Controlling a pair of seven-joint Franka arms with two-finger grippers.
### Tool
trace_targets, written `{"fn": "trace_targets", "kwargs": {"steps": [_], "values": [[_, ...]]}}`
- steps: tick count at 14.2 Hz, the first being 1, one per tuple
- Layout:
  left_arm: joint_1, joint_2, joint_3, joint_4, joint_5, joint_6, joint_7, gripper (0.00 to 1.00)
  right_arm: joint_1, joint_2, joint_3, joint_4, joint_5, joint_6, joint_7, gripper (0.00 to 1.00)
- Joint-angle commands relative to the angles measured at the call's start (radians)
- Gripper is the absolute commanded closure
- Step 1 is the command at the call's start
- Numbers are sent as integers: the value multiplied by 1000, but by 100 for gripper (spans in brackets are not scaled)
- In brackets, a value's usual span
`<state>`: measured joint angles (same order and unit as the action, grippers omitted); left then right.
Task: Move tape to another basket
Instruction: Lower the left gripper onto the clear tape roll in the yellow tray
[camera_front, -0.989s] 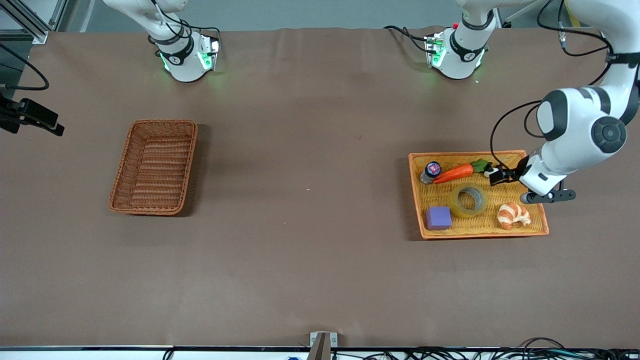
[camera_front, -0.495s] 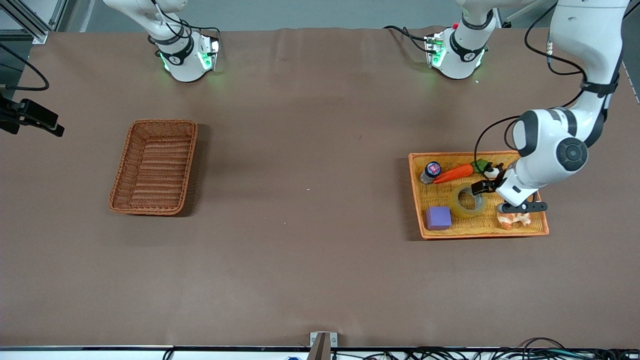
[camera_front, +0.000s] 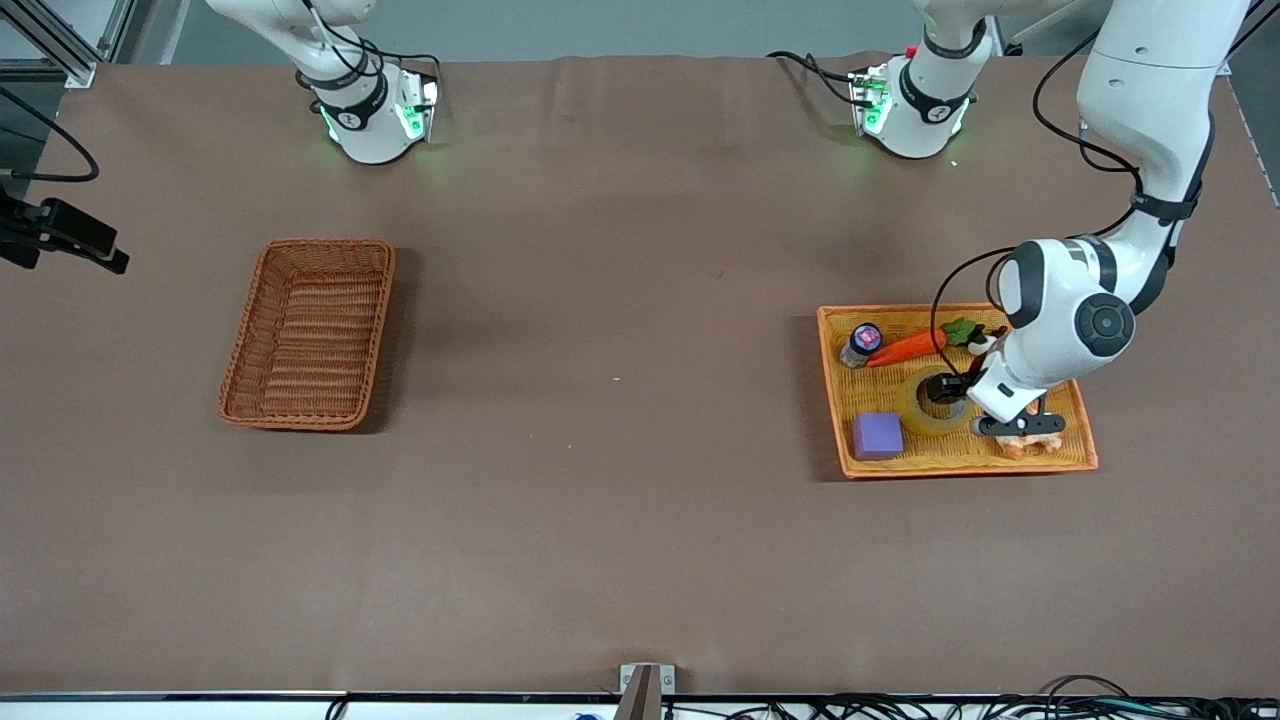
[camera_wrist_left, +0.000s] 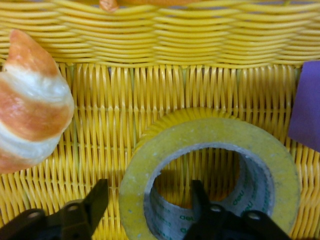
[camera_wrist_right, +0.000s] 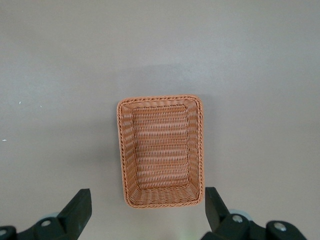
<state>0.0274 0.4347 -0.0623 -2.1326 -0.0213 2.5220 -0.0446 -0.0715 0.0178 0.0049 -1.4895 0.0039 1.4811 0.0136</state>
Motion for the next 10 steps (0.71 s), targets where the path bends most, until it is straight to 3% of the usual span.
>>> {"fn": "trace_targets", "kwargs": {"steps": [1, 7, 8, 10], "values": [[-1, -5, 1, 8, 8, 6, -20, 100, -1, -9, 1, -14, 14, 10, -3, 0], [-1, -94, -1, 23, 9, -14, -17, 98, -1, -7, 1, -12, 14, 10, -1, 0], [-10, -125, -4, 26, 9, -32, -15, 94, -2, -7, 1, -12, 14, 8, -1, 0], [-18, -161, -28, 69, 9, -119, -18, 95, -2, -7, 1, -11, 14, 8, -1, 0]]}}
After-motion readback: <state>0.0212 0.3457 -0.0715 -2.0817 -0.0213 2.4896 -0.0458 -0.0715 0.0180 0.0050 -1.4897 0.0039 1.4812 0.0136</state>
